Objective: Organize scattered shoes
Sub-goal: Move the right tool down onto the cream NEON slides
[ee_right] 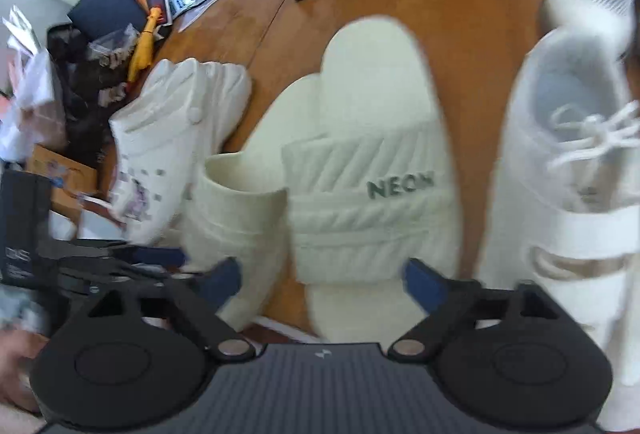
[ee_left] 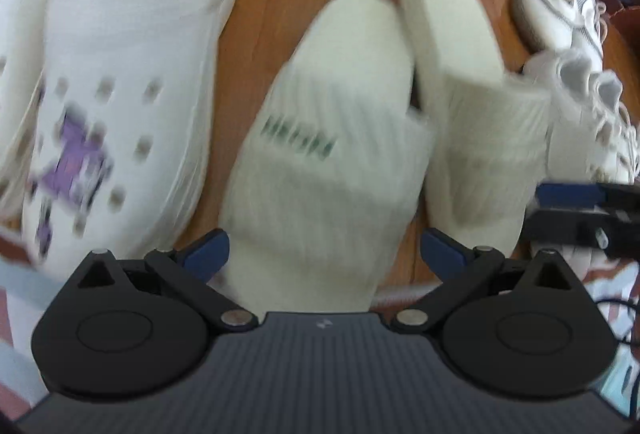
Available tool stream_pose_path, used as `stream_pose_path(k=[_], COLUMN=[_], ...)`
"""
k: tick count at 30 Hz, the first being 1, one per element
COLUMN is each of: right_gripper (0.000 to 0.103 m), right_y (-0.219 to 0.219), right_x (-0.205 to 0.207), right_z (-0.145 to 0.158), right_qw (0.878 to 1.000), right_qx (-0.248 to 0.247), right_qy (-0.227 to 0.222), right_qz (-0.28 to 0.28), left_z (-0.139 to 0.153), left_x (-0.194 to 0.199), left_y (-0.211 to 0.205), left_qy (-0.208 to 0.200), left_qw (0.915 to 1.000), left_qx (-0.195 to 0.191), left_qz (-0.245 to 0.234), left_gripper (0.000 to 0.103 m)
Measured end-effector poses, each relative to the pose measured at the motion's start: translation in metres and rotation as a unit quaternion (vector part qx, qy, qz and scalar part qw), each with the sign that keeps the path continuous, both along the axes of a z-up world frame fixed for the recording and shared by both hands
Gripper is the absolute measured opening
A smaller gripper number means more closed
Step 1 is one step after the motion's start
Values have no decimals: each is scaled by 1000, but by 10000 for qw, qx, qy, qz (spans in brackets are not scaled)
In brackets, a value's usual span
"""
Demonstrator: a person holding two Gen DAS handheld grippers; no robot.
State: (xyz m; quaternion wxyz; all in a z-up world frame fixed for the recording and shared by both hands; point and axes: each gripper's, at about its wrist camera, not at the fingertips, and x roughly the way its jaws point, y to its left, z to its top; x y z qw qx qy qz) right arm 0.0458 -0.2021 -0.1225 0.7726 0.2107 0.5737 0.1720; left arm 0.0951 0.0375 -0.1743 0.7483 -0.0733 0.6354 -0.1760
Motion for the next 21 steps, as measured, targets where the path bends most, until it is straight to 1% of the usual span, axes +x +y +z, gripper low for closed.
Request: stream_pose_path(k=[2, 4, 5, 7, 9, 11, 12, 13, 14, 15, 16, 17, 18, 20, 21], right_gripper=[99, 99, 98, 95, 95, 97, 100, 100, 100, 100, 100, 100, 100, 100, 100], right_y=[-1, -7, -13, -25, -38, -38, -39, -39, -35, -32, -30, -25, -21, -16, -15], right_x=[4, 12, 16, 24, 35, 52, 61, 66, 90, 103, 116, 137, 150, 172, 177], right_z=[5, 8, 8, 8, 24, 41, 49, 50, 55, 55, 54, 49, 41, 19, 12], right_qw=[9999, 9996, 9988, 9960, 9911, 9925, 9932, 9936, 9943, 9939, 9931, 9918, 9900, 9821, 9795], right_qx=[-15, 53, 208, 545, 882, 783, 734, 656, 258, 93, -72, -283, -417, -654, -691], right_qy=[-125, -57, 16, 175, 239, 242, 244, 307, 628, 767, 906, 1083, 1253, 1726, 1854], right_qz=[-50, -287, -437, -688, -964, -904, -874, -871, -827, -785, -742, -616, -498, -377, -373], left_z=[2, 0, 1, 6, 13, 16, 18, 18, 18, 14, 5, -1, -8, -15, -14], left_x=[8, 19, 24, 31, 29, 25, 22, 18, 18, 13, 16, 16, 14, 19, 18], left_y=[-6, -10, -9, -4, 7, 16, 22, 25, 26, 25, 26, 27, 26, 21, 13], left_qy=[9, 11, -9, -24, -43, -93, -136, -146, -138, -51, -14, 55, 193, 319, 144], left_qw=[9998, 9988, 9982, 9962, 9933, 9921, 9915, 9930, 9936, 9964, 9969, 9971, 9957, 9944, 9969], left_qx=[-206, -444, -549, -810, -1096, -1180, -1206, -1087, -1037, -775, -721, -691, -852, -987, -771], left_qz=[82, 184, 234, 307, 352, 419, 459, 448, 433, 349, 328, 309, 301, 225, 62], left_gripper=[101, 101, 102, 102, 102, 103, 103, 103, 103, 103, 103, 103, 103, 103, 103])
